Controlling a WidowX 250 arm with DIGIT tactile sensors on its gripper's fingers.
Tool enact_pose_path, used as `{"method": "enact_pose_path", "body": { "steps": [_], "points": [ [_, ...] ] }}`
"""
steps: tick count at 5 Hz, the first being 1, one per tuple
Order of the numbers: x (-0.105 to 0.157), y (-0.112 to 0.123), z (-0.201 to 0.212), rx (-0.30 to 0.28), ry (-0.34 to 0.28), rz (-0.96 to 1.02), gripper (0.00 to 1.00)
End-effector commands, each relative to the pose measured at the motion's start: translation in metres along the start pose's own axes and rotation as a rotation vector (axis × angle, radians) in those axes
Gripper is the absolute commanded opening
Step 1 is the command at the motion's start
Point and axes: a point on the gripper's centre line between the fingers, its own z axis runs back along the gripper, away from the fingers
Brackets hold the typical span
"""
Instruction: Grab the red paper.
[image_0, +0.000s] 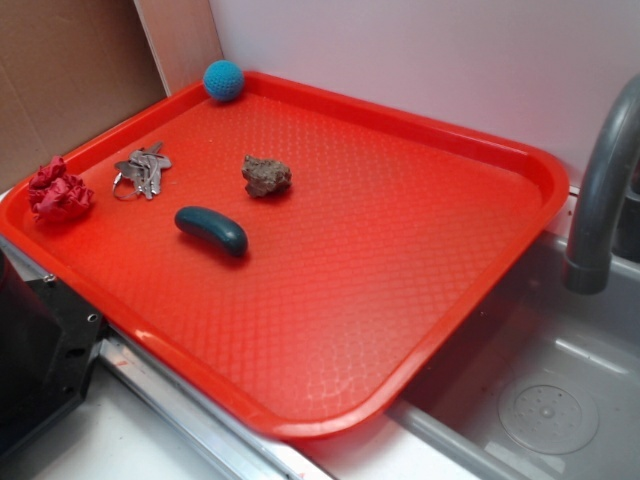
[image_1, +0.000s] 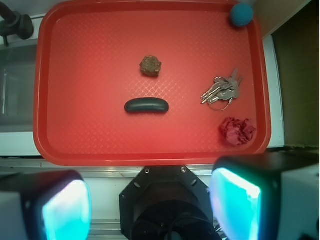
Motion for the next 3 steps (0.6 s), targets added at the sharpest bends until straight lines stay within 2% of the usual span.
{"method": "enact_pose_path", "body": {
  "steps": [1, 2, 3],
  "points": [
    [0.000, 0.000, 0.000, 0.000, 0.000, 0.000, 1.00],
    [0.011, 0.051, -0.050, 0.065, 0.037, 0.207, 1.00],
    [0.014, 0.099, -0.079, 0.120, -0.012, 0.334, 1.00]
  ]
}}
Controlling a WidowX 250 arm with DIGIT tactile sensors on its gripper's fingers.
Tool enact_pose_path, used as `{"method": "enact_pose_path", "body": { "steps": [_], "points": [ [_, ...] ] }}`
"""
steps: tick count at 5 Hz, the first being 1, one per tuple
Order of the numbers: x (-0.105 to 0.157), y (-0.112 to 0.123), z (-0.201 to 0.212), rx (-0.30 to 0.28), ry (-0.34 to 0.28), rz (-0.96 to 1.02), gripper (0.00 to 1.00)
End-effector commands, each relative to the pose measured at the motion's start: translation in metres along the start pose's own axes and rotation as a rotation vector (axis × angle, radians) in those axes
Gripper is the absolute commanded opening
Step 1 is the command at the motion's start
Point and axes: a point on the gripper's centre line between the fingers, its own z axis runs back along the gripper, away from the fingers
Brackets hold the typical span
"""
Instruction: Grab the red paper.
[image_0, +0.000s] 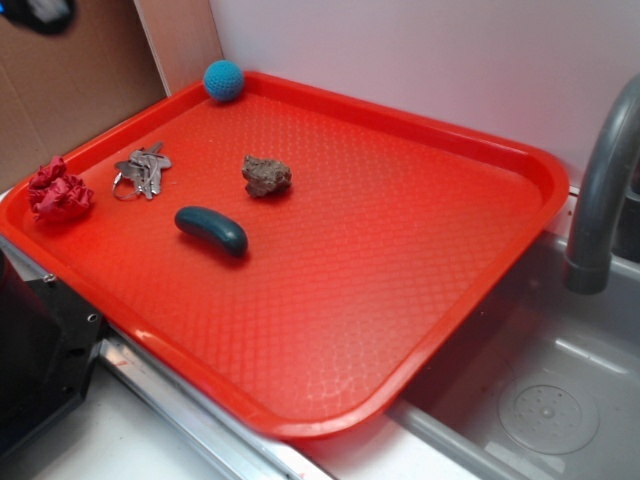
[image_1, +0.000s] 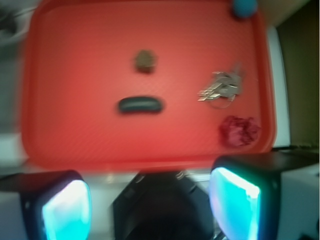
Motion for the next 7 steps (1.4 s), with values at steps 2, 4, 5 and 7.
{"method": "enact_pose_path", "body": {
  "steps": [2, 4, 5, 7],
  "points": [
    [0.029, 0.083, -0.080, 0.092, -0.091, 0.210, 1.00],
    [0.054, 0.079, -0.135, 0.096, 0.006, 0.184, 1.00],
    [0.050, 0.071, -0.154, 0.149, 0.108, 0.192, 1.00],
    [-0.007, 0.087, -0.147, 0.172, 0.216, 0.115, 1.00]
  ]
}}
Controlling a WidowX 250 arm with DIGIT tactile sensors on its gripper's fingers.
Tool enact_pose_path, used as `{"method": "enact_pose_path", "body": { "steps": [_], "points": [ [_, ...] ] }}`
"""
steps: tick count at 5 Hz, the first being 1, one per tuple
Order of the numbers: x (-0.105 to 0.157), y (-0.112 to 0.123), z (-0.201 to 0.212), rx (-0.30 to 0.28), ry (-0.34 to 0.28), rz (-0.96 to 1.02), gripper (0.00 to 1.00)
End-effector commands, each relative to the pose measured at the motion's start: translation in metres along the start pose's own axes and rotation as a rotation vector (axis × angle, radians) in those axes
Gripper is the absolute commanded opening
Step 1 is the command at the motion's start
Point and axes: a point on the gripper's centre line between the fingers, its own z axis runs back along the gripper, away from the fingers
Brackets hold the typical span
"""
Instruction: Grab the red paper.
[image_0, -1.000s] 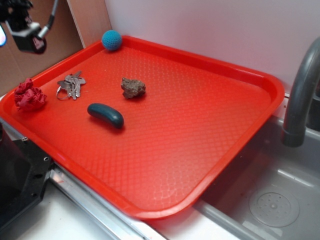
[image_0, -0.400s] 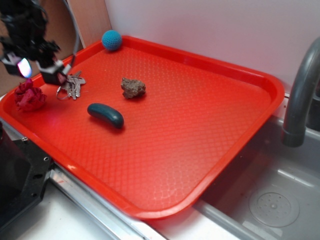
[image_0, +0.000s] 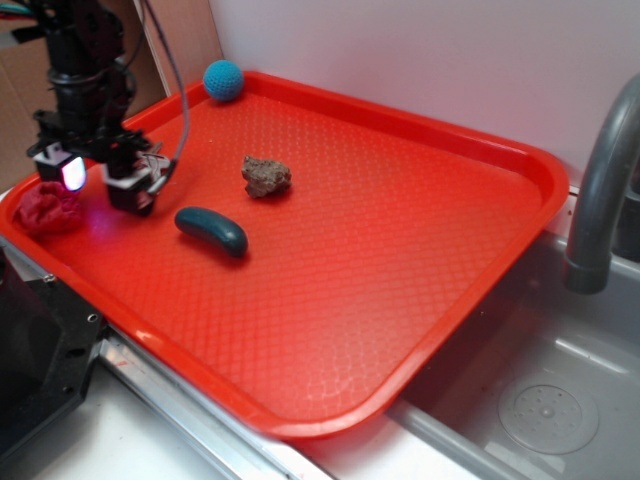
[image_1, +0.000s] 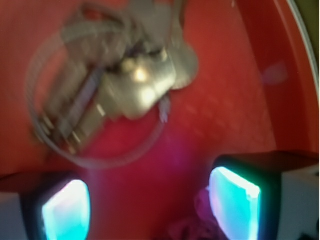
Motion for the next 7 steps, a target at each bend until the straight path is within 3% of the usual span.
{"method": "enact_pose_path", "body": {
  "steps": [1, 2, 3, 4, 5, 6, 7],
  "points": [
    [-0.017, -0.003, 0.041, -0.019, -0.141, -0.024, 1.00],
    [-0.020, -0.005, 0.068, -0.093, -0.228, -0.023, 1.00],
    [-0.018, -0.009, 0.058, -0.069, -0.205, -0.041, 1.00],
    [-0.023, 0.001, 0.034, -0.135, -0.186, -0.044, 1.00],
    [-0.020, -0.020, 0.016, -0.265, -0.180, -0.102, 1.00],
    [-0.021, -0.041, 0.007, -0.281, -0.138, -0.149, 1.00],
    [-0.017, -0.045, -0.002, -0.246, -0.144, -0.156, 1.00]
  ]
}}
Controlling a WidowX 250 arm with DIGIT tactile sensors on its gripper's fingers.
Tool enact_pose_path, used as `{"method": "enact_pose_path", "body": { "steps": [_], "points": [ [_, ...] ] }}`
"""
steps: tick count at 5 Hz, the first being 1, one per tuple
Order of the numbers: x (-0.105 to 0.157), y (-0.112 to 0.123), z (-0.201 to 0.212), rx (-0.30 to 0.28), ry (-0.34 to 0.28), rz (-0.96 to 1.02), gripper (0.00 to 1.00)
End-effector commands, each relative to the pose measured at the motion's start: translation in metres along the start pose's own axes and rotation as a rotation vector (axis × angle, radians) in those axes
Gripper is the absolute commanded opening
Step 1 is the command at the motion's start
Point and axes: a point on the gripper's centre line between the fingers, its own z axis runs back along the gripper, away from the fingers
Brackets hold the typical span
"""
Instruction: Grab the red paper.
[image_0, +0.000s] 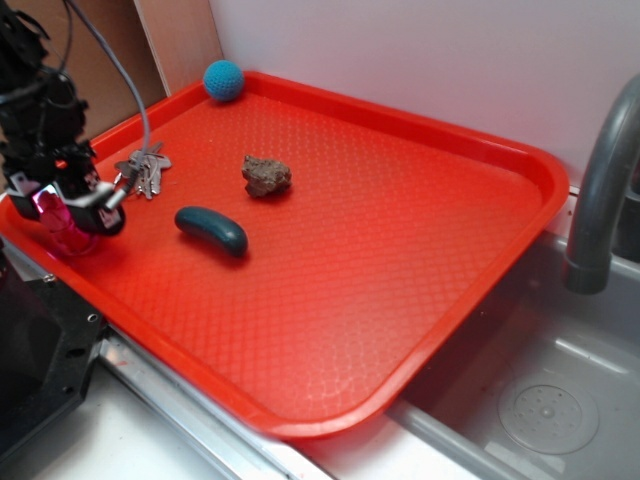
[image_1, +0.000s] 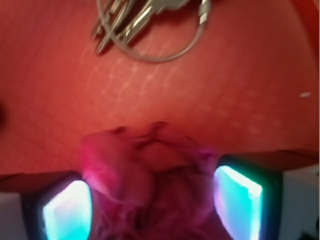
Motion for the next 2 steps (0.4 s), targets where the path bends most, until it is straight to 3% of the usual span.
{"method": "enact_pose_path", "body": {
  "steps": [1, 2],
  "points": [
    [0.005, 0.001, -0.014, 0.071, -0.017, -0.009, 0.00],
    [0.004, -0.007, -0.001, 0.074, 0.026, -0.027, 0.00]
  ]
}}
